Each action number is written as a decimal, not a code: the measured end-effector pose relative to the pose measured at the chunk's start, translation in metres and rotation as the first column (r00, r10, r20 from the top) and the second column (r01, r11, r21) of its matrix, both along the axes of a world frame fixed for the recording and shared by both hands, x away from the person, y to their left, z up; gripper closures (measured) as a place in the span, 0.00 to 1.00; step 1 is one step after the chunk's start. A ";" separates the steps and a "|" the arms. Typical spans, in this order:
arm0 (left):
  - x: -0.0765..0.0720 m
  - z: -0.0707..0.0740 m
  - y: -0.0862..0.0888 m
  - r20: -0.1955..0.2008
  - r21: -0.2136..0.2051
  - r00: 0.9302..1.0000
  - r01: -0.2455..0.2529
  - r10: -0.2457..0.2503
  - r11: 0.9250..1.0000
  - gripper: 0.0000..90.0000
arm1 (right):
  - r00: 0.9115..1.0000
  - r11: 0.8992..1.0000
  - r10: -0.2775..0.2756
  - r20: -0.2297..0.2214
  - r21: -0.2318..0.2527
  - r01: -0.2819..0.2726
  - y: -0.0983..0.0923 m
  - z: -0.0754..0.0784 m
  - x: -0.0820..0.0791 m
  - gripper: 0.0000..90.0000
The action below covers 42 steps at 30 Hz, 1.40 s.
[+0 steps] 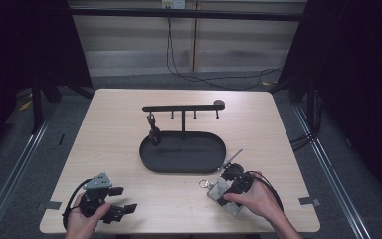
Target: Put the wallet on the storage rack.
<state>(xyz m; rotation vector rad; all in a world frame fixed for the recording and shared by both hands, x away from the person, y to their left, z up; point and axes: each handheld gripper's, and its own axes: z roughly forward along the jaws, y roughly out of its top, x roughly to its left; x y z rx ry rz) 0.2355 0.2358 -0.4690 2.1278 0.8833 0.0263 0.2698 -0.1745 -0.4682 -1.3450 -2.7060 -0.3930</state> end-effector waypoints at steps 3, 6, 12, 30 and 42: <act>0.000 0.000 0.000 0.002 -0.002 1.000 0.000 0.000 1.000 0.21 | 1.000 1.000 0.014 -0.017 -0.027 -0.014 0.004 0.002 0.003 0.35; 0.000 0.000 -0.001 0.001 0.001 1.000 0.003 -0.003 1.000 0.21 | 0.999 0.998 0.016 -0.032 -0.052 -0.018 0.007 0.003 0.004 0.35; 0.000 0.000 0.000 -0.003 0.000 1.000 0.006 -0.006 1.000 0.21 | 0.998 0.996 0.017 -0.061 -0.089 -0.023 0.012 0.005 0.009 0.38; 0.001 -0.001 -0.001 -0.010 0.006 1.000 0.002 -0.002 1.000 0.21 | 0.997 0.991 0.014 -0.072 -0.133 -0.023 0.018 0.015 0.012 0.51; 0.001 -0.001 -0.001 -0.011 0.008 1.000 0.007 -0.007 1.000 0.21 | 0.995 0.990 0.011 -0.100 -0.142 -0.026 0.017 0.019 0.013 0.58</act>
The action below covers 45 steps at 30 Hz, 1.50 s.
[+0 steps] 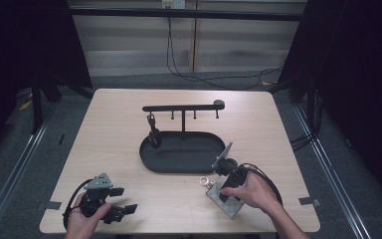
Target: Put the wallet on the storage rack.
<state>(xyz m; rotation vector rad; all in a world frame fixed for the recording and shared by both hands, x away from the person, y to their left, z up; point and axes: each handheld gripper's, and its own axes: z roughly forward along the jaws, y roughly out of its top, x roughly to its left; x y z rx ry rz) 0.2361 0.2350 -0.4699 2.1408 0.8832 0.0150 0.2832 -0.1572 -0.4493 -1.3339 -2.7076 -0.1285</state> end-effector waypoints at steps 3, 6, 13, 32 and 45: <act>0.000 0.000 0.000 0.001 -0.001 1.000 -0.003 0.003 1.000 0.21 | 1.000 1.000 0.002 0.003 0.015 -0.002 -0.001 0.004 -0.001 0.62; 0.000 0.000 0.000 -0.001 0.000 1.000 -0.002 0.002 1.000 0.21 | 1.000 1.000 0.010 0.003 0.019 -0.010 -0.001 0.008 -0.001 0.65; 0.000 0.000 0.000 0.000 -0.001 1.000 -0.003 0.003 1.000 0.21 | 1.000 1.000 0.014 0.006 0.018 -0.014 0.001 0.012 -0.002 0.67; 0.000 0.000 -0.001 -0.003 0.005 1.000 0.003 -0.003 1.000 0.21 | 0.999 1.000 0.022 0.024 0.019 -0.023 -0.003 0.032 -0.001 0.68; 0.001 0.000 -0.001 -0.006 0.001 1.000 0.004 -0.004 1.000 0.21 | 0.999 0.999 0.040 0.036 -0.019 -0.039 -0.003 0.052 0.002 0.68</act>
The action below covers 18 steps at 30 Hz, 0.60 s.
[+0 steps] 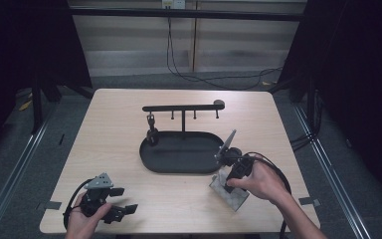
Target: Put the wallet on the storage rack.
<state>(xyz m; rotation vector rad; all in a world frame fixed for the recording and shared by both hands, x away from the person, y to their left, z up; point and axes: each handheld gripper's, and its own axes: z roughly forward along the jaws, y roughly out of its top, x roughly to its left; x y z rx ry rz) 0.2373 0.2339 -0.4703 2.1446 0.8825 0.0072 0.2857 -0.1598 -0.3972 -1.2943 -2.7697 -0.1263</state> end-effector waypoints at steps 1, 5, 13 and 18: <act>0.000 0.000 0.000 -0.001 0.001 1.000 0.001 -0.001 1.000 0.21 | 1.000 1.000 -0.004 -0.005 0.002 0.004 -0.001 0.001 0.001 0.68; 0.000 0.000 -0.001 -0.004 0.000 1.000 0.006 -0.006 1.000 0.21 | 1.000 1.000 -0.019 -0.001 -0.005 0.019 -0.004 0.005 0.004 0.68; 0.001 0.000 -0.001 -0.006 0.004 1.000 0.012 -0.012 1.000 0.21 | 1.000 1.000 -0.021 0.017 -0.014 0.021 -0.008 0.017 0.010 0.68; 0.001 0.000 -0.001 -0.005 0.004 1.000 0.014 -0.014 1.000 0.21 | 0.999 1.000 -0.029 0.030 -0.012 0.029 -0.007 0.025 0.014 0.68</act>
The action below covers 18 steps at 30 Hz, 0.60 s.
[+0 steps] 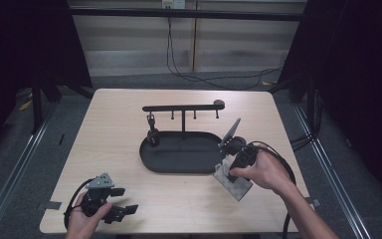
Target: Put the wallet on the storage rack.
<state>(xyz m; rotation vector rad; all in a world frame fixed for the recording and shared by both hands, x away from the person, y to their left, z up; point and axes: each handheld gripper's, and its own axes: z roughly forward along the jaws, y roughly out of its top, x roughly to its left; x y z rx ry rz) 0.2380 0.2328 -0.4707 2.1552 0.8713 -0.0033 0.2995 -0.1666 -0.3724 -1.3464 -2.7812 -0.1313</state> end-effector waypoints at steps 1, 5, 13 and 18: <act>0.000 0.000 0.000 0.000 0.000 1.000 0.000 0.000 1.000 0.21 | 1.000 1.000 0.001 0.003 0.001 -0.001 -0.001 0.001 0.002 0.68; -0.002 0.000 -0.001 0.003 0.002 1.000 0.003 -0.003 1.000 0.21 | 1.000 1.000 -0.012 0.003 -0.021 0.012 -0.002 0.007 0.008 0.68; -0.002 0.001 -0.001 0.007 0.002 1.000 0.006 -0.006 1.000 0.21 | 0.999 0.999 -0.040 0.025 -0.027 0.041 0.000 0.018 0.022 0.68; -0.002 0.001 -0.001 0.007 -0.002 1.000 0.004 -0.004 1.000 0.21 | 0.998 0.997 -0.059 0.036 -0.039 0.061 0.001 0.023 0.033 0.68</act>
